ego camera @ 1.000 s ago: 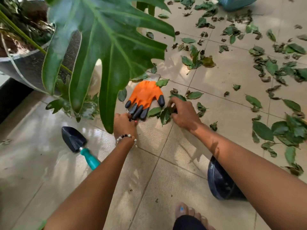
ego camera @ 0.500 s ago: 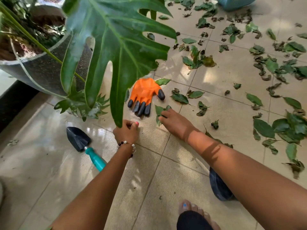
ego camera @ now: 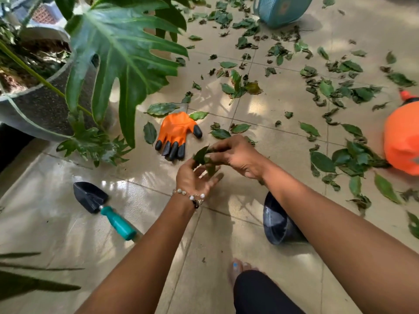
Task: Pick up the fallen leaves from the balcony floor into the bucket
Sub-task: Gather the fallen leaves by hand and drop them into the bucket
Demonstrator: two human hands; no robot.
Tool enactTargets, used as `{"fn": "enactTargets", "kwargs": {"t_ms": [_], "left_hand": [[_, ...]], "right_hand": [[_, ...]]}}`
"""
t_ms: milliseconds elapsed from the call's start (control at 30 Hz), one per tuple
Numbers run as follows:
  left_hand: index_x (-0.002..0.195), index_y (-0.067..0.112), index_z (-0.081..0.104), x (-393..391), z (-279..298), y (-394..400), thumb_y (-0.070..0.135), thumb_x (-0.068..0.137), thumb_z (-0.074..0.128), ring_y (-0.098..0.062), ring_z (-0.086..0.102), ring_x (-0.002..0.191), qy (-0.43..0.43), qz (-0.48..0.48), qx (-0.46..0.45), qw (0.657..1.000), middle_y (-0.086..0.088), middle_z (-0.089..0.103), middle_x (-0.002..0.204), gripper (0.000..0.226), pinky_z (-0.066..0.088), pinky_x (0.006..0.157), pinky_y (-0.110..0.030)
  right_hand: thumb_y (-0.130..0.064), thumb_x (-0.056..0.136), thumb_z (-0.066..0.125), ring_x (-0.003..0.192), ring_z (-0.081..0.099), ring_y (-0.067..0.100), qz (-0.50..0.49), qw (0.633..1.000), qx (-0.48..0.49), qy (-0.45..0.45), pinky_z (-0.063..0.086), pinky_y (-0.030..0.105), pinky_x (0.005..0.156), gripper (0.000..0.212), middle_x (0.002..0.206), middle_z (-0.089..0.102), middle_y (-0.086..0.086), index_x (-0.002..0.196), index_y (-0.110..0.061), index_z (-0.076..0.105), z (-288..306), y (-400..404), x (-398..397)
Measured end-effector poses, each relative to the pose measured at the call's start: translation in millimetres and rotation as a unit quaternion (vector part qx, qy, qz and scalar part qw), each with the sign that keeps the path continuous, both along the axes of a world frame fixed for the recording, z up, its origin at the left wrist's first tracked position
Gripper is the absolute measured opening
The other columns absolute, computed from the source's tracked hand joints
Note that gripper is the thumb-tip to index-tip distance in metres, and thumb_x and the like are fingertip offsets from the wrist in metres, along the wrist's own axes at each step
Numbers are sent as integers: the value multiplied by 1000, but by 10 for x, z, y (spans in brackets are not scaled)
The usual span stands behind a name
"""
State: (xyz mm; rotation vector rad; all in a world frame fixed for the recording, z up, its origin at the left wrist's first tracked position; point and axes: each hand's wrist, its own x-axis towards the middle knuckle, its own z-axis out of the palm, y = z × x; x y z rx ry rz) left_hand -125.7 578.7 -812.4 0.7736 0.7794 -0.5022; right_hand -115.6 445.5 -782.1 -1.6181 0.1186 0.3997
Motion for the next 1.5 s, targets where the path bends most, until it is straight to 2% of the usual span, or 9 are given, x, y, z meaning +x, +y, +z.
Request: {"fn": "enactTargets", "kwargs": {"t_ms": [100,233,367,433,600,767,1100,1367,1500], "left_hand": [[92,1,61,-32,161,-223,21,100,33,-30,65,90,-14,6,-47,999,-19,69,86,35,52,74,-46],[69,6,49,-24,-23,-449,5,101,32,-18,59,52,-59,-69,126,988,4,56,38,36,45,41,-14],[113,-12,52,-61,-112,-568,7,101,43,-27,55,103,-54,-159,268,949,-20,62,95,24,44,78,-10],[110,9,55,-106,-106,-554,17,101,47,-26,56,115,-15,-137,243,960,-7,58,105,14,49,76,-15],[74,10,47,-98,-228,-579,27,105,40,-8,31,26,45,-60,80,994,3,39,37,36,25,34,-8],[63,16,39,-120,-282,-515,39,103,39,-8,19,24,29,-162,160,973,5,28,34,46,20,34,-6],[59,18,36,-177,-318,-522,49,100,41,-9,21,28,54,-198,124,971,5,28,37,51,22,36,-10],[57,18,39,-116,-328,-575,49,99,43,-13,30,31,44,-206,146,967,3,33,38,52,31,47,-19],[57,18,39,-116,-355,-582,48,99,44,-14,31,32,40,-195,164,966,3,35,38,52,31,48,-20]], "right_hand": [[-6,80,74,88,70,17,39,984,-161,-66,54,30,87,20,94,74,7,100,-7,74,10,11,-140],[-15,88,64,102,58,22,162,859,-435,-217,34,18,81,23,106,70,9,109,-12,73,3,-57,-251],[-32,93,52,127,31,32,273,727,-602,-183,29,49,105,27,133,42,8,114,-21,66,-25,-143,-415],[-41,96,46,134,18,30,290,751,-578,-133,18,56,109,29,145,31,2,119,-33,63,50,-273,-469],[-20,97,54,120,50,19,79,968,-239,14,39,43,105,26,135,54,3,121,-27,63,216,-814,-383],[-9,80,76,95,65,19,14,888,-453,81,49,26,85,18,103,70,8,98,-7,71,-110,-1188,-420],[-9,70,84,69,55,10,104,853,-503,92,39,19,58,27,80,56,-3,90,-11,66,-419,-1156,-497],[-12,70,84,95,57,16,66,900,-425,70,44,26,80,43,105,62,3,109,-14,65,-419,-1082,-377],[-14,75,79,114,46,23,218,848,-483,16,42,37,98,72,130,44,5,138,-31,48,-454,-925,-319]]}}
